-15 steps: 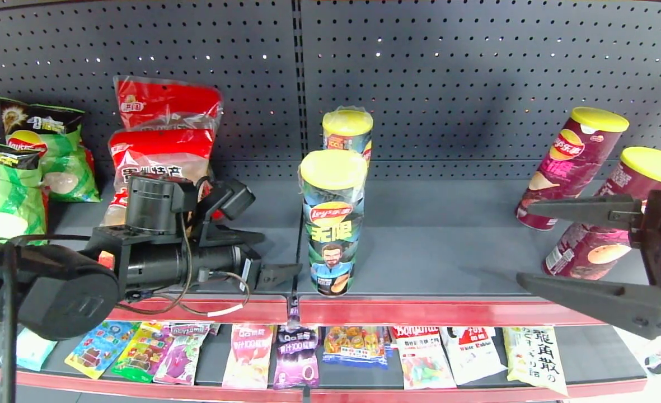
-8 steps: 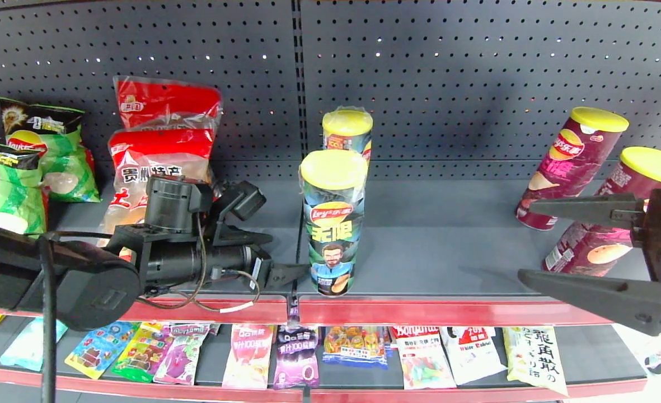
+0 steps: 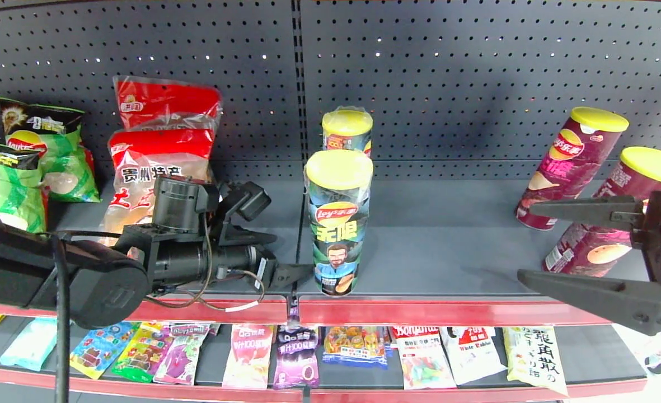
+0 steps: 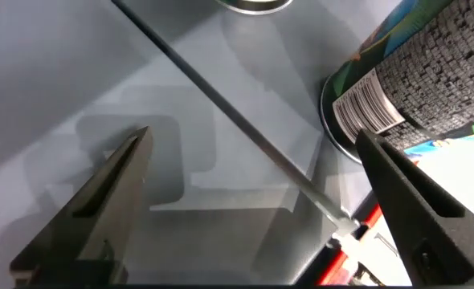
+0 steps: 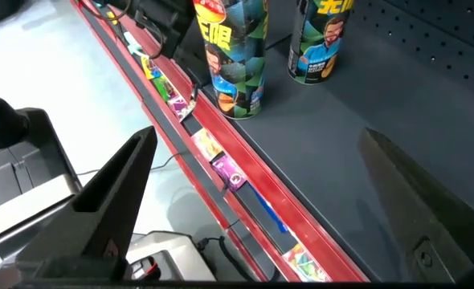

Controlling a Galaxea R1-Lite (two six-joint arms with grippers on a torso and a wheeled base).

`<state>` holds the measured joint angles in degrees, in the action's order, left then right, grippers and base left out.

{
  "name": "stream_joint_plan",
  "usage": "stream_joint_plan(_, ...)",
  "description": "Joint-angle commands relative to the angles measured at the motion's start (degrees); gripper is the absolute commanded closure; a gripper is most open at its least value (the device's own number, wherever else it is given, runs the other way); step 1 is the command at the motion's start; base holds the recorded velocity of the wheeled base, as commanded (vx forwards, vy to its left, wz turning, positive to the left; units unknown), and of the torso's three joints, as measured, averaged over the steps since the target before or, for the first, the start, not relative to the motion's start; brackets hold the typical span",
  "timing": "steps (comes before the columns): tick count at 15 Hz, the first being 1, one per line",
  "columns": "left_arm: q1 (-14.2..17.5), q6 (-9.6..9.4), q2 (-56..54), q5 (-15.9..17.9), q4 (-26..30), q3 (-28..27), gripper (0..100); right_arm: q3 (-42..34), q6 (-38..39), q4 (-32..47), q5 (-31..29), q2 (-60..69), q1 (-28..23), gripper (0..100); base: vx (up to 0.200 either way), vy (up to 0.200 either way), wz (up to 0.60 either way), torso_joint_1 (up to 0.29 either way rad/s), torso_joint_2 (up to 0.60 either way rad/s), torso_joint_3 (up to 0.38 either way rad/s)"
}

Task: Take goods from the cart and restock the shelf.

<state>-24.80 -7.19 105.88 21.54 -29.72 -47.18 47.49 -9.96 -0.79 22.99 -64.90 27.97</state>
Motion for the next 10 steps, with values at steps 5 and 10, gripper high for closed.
stream_joint_plan(5,-0.6,0.07,0.6,-0.1,-0.1,-0.8,0,-0.8,-0.1,0.0,0.0,0.6,-0.7,0,0.000,0.000,0.00,0.000,0.00,0.000)
stream_joint_plan(10,2.6,0.69,-6.5,-3.0,0.0,2.8,0,-6.6,-0.2,0.0,0.1,4.7,-1.9,0,0.000,0.000,0.00,0.000,0.00,0.000)
